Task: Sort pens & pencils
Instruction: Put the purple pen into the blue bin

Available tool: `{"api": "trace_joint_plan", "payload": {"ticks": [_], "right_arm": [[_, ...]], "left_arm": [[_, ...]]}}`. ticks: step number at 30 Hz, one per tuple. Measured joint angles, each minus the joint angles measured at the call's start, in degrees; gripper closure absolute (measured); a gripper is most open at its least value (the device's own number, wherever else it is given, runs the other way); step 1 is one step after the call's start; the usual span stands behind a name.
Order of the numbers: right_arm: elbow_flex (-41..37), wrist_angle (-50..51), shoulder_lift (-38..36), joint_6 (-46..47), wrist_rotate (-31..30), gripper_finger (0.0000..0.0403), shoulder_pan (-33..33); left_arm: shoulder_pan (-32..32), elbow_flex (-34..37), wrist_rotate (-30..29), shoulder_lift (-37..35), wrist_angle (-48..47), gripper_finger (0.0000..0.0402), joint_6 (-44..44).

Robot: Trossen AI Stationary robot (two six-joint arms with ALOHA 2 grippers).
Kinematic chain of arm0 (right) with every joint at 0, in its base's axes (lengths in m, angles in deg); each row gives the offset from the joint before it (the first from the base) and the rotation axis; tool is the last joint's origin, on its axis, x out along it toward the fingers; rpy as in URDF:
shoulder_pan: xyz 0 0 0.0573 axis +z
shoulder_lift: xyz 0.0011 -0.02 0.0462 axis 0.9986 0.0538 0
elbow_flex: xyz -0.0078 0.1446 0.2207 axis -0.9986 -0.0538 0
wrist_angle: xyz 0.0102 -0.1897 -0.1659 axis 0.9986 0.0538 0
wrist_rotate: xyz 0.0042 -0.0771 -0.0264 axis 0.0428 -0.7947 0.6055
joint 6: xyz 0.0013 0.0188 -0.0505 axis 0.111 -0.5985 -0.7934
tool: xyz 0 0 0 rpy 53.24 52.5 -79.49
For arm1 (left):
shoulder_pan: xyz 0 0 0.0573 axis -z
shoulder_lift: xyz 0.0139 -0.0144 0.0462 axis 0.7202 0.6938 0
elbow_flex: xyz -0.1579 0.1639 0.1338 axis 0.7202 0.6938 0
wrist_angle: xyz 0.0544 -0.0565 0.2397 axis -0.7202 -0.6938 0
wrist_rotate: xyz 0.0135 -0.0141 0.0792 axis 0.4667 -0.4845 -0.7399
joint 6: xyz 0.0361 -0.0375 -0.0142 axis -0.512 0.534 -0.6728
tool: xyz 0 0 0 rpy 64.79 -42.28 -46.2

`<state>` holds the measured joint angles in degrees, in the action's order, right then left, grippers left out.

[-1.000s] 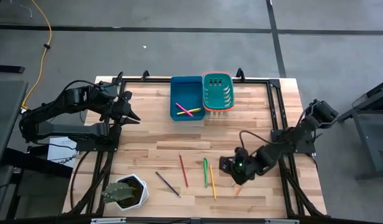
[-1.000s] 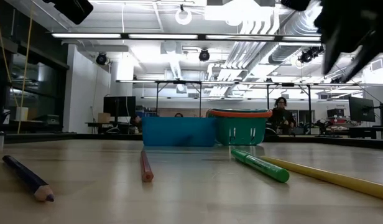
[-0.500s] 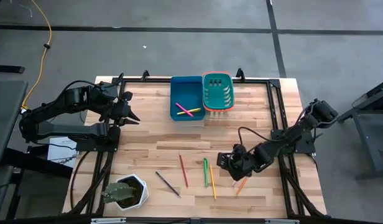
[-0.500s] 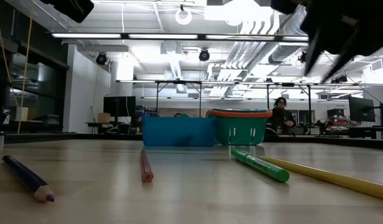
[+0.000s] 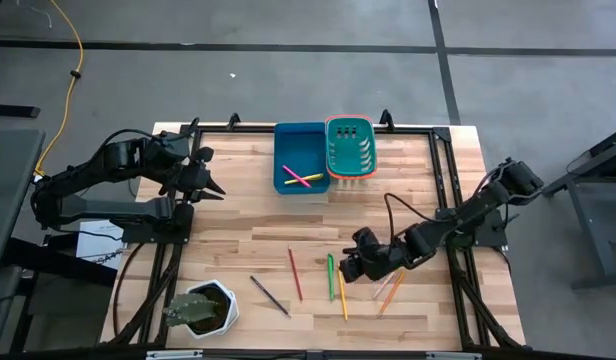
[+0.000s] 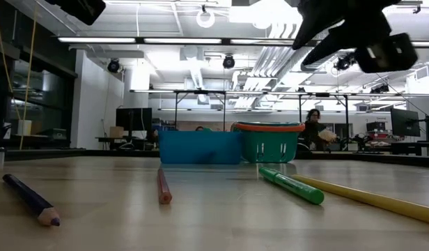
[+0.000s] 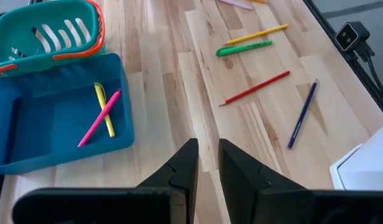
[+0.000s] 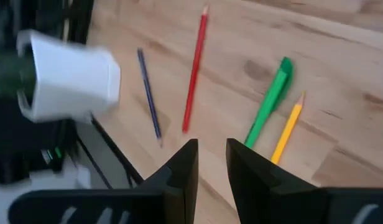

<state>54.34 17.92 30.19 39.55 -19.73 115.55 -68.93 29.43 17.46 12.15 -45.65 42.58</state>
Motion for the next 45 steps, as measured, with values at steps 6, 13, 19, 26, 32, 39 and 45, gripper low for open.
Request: {"api": "trace_joint_plan", "payload": {"ticks": [6,13,19,26,32,39,45], "right_arm": [[2.1,-0.5,0.0,-16.9,10.7,0.0329,-2.1],[15.3,15.3,0.0,-39.8,14.6,0.0329,-4.4],[27.4,39.1,-1.4,-53.5,7.4,0.0329,-4.6],[23.0,45.0,-14.0,-52.5,6.9,0.0329,-4.1],[13.2,43.2,-21.9,-53.1,16.5,0.0329,-3.1],[1.4,42.7,-22.6,-63.4,27.3,0.0329,-0.1],[-4.3,39.4,-22.6,-72.2,27.8,0.0329,0.7]], "left_arm": [[0.0,0.0,4.9,0.0,0.5,0.035,7.4],[0.0,0.0,8.9,-0.2,8.3,0.035,18.1],[0.0,0.0,12.6,-2.2,20.8,0.0351,19.6],[0.0,0.0,11.1,-5.6,29.8,0.0351,22.8],[0.0,0.0,11.0,-7.6,30.3,0.0351,28.8],[0.0,0.0,4.3,-8.6,33.5,0.035,36.9],[0.0,0.0,0.3,-8.8,36.2,0.035,40.6]]}}
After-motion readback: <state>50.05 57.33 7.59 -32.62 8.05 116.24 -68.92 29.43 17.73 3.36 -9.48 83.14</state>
